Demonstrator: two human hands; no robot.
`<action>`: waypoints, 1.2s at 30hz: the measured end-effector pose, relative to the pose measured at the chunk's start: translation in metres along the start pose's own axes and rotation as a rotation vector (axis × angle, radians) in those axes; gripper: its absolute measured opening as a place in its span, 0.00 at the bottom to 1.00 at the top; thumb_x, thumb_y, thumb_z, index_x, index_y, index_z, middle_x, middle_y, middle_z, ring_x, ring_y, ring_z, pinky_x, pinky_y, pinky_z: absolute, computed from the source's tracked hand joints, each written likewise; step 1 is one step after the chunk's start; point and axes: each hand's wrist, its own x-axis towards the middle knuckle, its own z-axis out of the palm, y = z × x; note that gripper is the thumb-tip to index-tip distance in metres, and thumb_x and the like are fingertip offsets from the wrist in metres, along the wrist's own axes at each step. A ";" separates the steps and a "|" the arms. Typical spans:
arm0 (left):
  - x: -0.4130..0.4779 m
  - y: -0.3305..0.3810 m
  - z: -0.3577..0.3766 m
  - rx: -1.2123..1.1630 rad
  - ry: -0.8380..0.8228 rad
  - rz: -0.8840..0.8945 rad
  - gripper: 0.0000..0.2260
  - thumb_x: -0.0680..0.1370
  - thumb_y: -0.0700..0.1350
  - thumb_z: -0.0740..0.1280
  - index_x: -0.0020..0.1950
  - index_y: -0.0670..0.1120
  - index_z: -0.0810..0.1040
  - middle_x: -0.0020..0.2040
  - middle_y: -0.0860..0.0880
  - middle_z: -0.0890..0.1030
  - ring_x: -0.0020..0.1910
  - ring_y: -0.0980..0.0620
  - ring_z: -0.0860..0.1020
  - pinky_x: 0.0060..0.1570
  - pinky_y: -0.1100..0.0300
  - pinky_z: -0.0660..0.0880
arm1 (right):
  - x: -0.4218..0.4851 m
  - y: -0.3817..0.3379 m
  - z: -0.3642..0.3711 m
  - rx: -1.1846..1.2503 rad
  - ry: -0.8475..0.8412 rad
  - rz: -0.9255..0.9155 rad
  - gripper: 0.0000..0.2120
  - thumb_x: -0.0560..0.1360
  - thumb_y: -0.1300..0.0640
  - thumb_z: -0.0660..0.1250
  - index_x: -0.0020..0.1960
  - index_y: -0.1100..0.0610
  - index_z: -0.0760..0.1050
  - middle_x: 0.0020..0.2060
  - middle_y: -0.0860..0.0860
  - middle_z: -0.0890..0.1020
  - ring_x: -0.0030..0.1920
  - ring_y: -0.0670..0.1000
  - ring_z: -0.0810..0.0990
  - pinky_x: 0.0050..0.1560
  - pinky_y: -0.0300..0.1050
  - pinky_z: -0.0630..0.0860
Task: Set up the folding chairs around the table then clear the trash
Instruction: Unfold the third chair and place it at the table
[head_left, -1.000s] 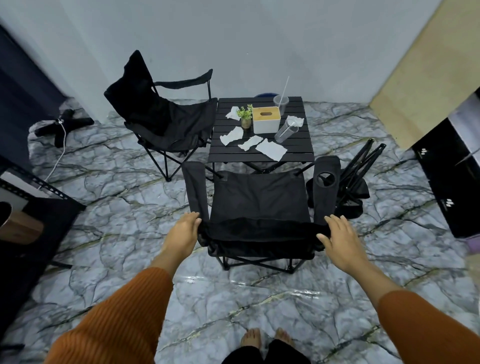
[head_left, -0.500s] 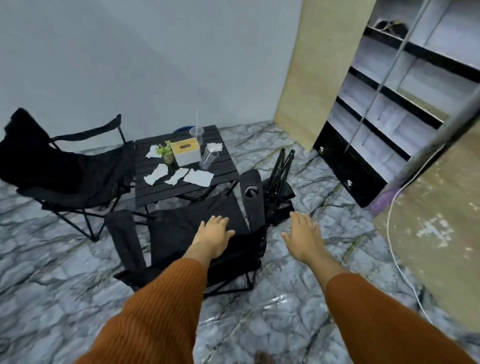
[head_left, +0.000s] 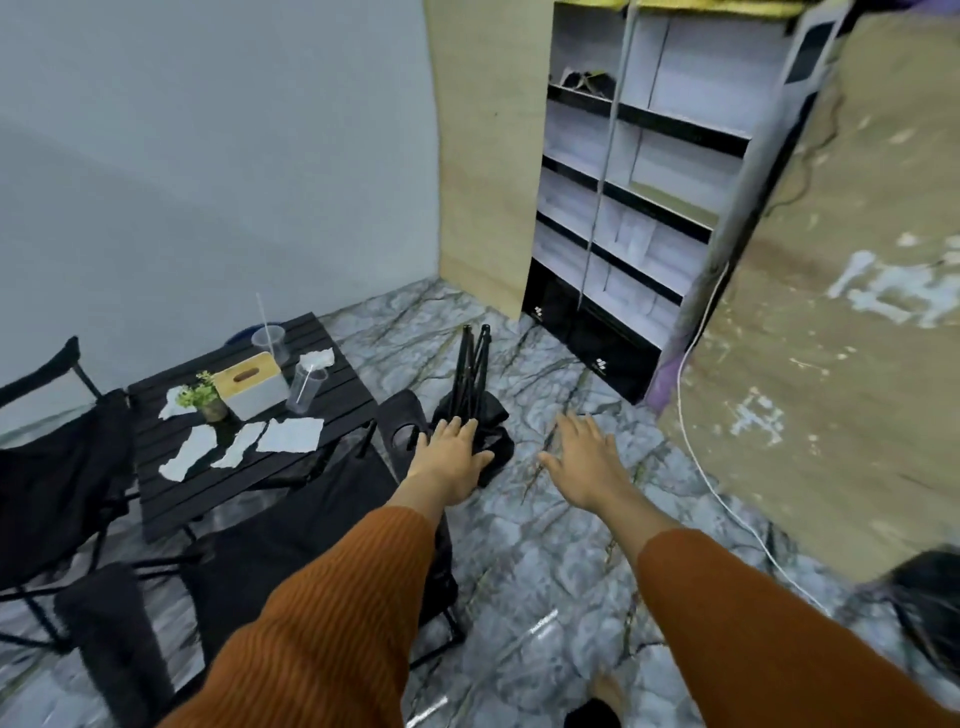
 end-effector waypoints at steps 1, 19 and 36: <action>0.013 0.011 -0.003 0.005 -0.005 0.005 0.29 0.82 0.58 0.53 0.79 0.50 0.48 0.80 0.47 0.48 0.79 0.46 0.46 0.77 0.43 0.46 | 0.011 0.008 -0.006 0.000 0.005 0.007 0.31 0.81 0.45 0.56 0.78 0.56 0.49 0.78 0.53 0.53 0.78 0.56 0.47 0.76 0.59 0.48; 0.223 0.160 -0.067 -0.058 0.069 -0.072 0.31 0.81 0.58 0.55 0.79 0.48 0.47 0.80 0.45 0.49 0.79 0.45 0.47 0.77 0.45 0.46 | 0.227 0.129 -0.128 -0.108 -0.034 -0.143 0.28 0.80 0.48 0.58 0.75 0.58 0.55 0.75 0.54 0.61 0.76 0.57 0.55 0.74 0.58 0.55; 0.524 0.149 -0.192 0.002 0.084 -0.092 0.32 0.81 0.59 0.54 0.79 0.44 0.49 0.79 0.44 0.53 0.79 0.44 0.50 0.77 0.45 0.47 | 0.539 0.133 -0.188 -0.102 -0.080 -0.136 0.31 0.81 0.46 0.55 0.78 0.55 0.47 0.79 0.53 0.51 0.78 0.56 0.43 0.76 0.62 0.46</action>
